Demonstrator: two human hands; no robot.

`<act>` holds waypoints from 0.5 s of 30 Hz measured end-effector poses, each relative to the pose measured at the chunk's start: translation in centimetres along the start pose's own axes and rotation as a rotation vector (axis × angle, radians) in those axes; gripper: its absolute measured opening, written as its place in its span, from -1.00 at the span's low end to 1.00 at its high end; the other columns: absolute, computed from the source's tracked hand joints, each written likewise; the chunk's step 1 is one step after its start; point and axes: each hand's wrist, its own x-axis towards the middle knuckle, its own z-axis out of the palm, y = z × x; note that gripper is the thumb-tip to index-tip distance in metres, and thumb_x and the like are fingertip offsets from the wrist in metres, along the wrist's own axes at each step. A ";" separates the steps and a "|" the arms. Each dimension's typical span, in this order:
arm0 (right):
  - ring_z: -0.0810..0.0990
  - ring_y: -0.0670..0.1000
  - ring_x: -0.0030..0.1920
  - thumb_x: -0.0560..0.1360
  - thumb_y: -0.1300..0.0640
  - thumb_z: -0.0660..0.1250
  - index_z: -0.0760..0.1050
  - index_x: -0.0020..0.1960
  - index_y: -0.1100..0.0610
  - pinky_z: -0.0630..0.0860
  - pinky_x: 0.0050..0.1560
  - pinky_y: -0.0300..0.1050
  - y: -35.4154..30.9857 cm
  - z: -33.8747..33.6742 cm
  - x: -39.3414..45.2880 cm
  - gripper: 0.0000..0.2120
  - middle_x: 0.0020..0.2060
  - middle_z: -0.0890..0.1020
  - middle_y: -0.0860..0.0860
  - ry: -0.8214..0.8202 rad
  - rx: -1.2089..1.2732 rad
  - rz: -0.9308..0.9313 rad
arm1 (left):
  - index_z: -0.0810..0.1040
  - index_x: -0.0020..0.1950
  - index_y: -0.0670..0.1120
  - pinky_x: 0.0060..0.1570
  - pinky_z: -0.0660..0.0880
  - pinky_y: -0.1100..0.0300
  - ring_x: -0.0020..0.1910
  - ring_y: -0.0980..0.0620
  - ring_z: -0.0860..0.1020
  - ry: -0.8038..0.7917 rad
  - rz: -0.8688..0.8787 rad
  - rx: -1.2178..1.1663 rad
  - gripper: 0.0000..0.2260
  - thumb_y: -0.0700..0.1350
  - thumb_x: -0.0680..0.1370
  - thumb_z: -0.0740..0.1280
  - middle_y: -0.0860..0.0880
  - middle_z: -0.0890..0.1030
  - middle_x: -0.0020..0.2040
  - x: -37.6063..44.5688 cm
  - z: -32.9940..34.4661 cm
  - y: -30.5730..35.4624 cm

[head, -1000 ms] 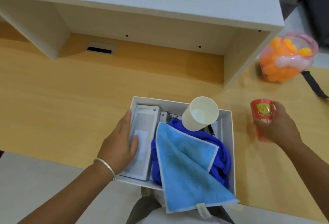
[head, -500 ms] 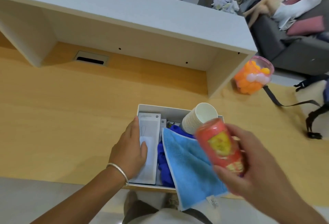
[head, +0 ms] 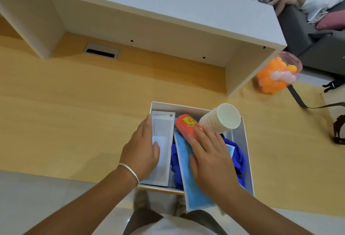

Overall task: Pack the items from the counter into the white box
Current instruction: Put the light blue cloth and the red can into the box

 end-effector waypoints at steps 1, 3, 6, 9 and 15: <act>0.37 0.16 0.40 0.41 0.15 0.44 0.41 0.41 0.15 0.21 0.43 0.18 0.2 0.3 -0.3 -0.42 0.37 0.46 0.10 -0.020 -0.027 -0.020 | -0.13 0.58 -0.03 -0.05 0.53 0.13 0.28 -0.04 0.44 -0.002 -0.001 0.004 -0.30 -0.07 0.56 0.23 -0.03 0.20 0.52 0.0 -0.1 0.1; 0.38 0.17 0.40 0.41 -0.03 0.44 0.41 0.40 0.16 0.17 0.41 0.17 0.6 0.9 -0.9 -0.37 0.38 0.45 0.12 -0.098 -0.071 -0.040 | -0.11 0.58 -0.05 -0.04 0.52 0.14 0.28 -0.04 0.44 -0.005 -0.002 0.009 -0.30 -0.08 0.57 0.23 -0.03 0.20 0.53 -0.1 -0.2 0.2; 0.33 0.14 0.43 0.44 -0.21 0.32 0.34 0.45 0.14 0.13 0.42 0.15 1.4 1.4 -1.3 -0.30 0.42 0.39 0.10 -0.187 -0.079 -0.035 | -0.11 0.58 -0.05 0.02 0.54 0.13 0.31 -0.02 0.42 -0.010 -0.004 0.011 -0.30 -0.09 0.57 0.24 -0.03 0.20 0.53 0.0 -0.2 0.4; 0.29 0.12 0.46 0.46 -0.30 0.15 0.28 0.49 0.13 0.13 0.42 0.13 2.0 1.5 -1.4 -0.26 0.45 0.35 0.09 -0.240 -0.072 -0.033 | -0.10 0.58 -0.06 0.08 0.49 0.17 0.35 -0.02 0.38 -0.016 -0.003 0.007 -0.30 -0.11 0.57 0.25 -0.05 0.21 0.52 0.0 -0.3 0.5; 0.30 0.14 0.45 0.46 -0.34 0.08 0.29 0.48 0.16 0.18 0.41 0.18 2.6 1.5 -1.3 -0.22 0.44 0.37 0.12 -0.299 -0.065 -0.074 | -0.07 0.58 -0.07 0.13 0.40 0.20 0.38 -0.04 0.36 -0.015 -0.004 0.013 -0.30 -0.13 0.56 0.27 -0.06 0.22 0.52 -0.1 -0.5 0.8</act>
